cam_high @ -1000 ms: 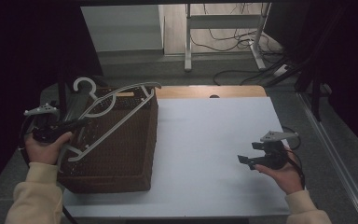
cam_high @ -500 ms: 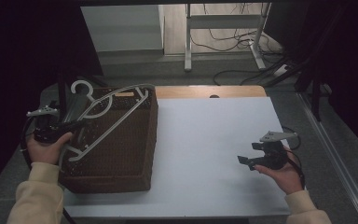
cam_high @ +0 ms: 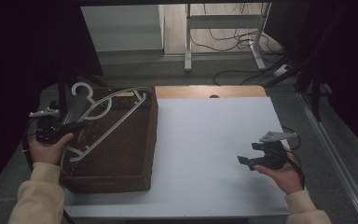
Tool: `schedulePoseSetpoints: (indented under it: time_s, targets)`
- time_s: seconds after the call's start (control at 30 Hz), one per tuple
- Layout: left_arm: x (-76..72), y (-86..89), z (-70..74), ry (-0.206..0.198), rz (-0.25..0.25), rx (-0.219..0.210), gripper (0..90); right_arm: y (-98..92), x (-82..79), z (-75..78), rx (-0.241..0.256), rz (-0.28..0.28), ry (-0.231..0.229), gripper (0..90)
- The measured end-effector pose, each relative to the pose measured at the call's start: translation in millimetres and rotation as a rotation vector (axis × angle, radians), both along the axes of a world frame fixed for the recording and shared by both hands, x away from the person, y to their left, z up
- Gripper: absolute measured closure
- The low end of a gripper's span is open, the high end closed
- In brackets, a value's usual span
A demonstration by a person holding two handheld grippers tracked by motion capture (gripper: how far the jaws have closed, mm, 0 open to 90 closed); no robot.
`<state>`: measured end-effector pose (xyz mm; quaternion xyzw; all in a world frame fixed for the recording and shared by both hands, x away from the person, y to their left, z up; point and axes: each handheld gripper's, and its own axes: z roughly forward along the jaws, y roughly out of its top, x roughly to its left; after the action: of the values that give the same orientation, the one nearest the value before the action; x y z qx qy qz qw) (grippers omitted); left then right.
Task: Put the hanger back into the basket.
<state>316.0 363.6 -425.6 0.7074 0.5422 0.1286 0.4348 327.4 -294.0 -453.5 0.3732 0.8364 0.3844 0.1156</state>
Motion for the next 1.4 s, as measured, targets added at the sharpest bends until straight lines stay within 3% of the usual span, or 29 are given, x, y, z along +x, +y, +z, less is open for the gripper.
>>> schedulePoseSetpoints:
  time_s: [0.03, 0.1, 0.2, 0.27, 0.73, 0.87, 1.07, 1.4]
  targets:
    - [1.7, -1.6, -1.8, 0.006, -0.011, 0.016, 71.8, 0.0, 0.0, 0.0, 0.001, -0.001, 0.001, 16.2]
    - [3.4, -5.7, -3.0, 0.018, -0.005, 0.069, 49.4, -0.1, 0.1, -0.1, 0.0, 0.0, 0.002, 16.2]
    - [2.9, -10.7, -1.4, 0.012, -0.015, 0.079, 33.6, 0.0, 0.0, -0.3, 0.0, 0.001, 0.003, 16.2]
    - [1.5, -14.3, 0.7, 0.005, -0.029, 0.077, 28.2, 0.1, 0.0, -0.4, 0.0, 0.001, 0.003, 16.2]
    - [-20.2, -49.4, 16.3, -0.047, -0.174, 0.044, 27.0, -1.0, 3.3, -1.4, 0.013, -0.002, -0.007, 16.2]
    - [-26.9, -65.7, 13.9, -0.049, -0.205, 0.052, 25.9, -0.1, 4.6, -2.2, 0.013, 0.004, -0.015, 16.2]
    - [-37.5, -77.9, 7.3, -0.052, -0.223, 0.038, 25.0, -0.4, -2.1, 1.3, 0.014, 0.005, -0.031, 16.2]
    - [-62.1, -97.5, -0.1, -0.058, -0.266, 0.051, 23.1, 1.5, -9.7, 8.9, 0.028, -0.005, -0.074, 16.8]
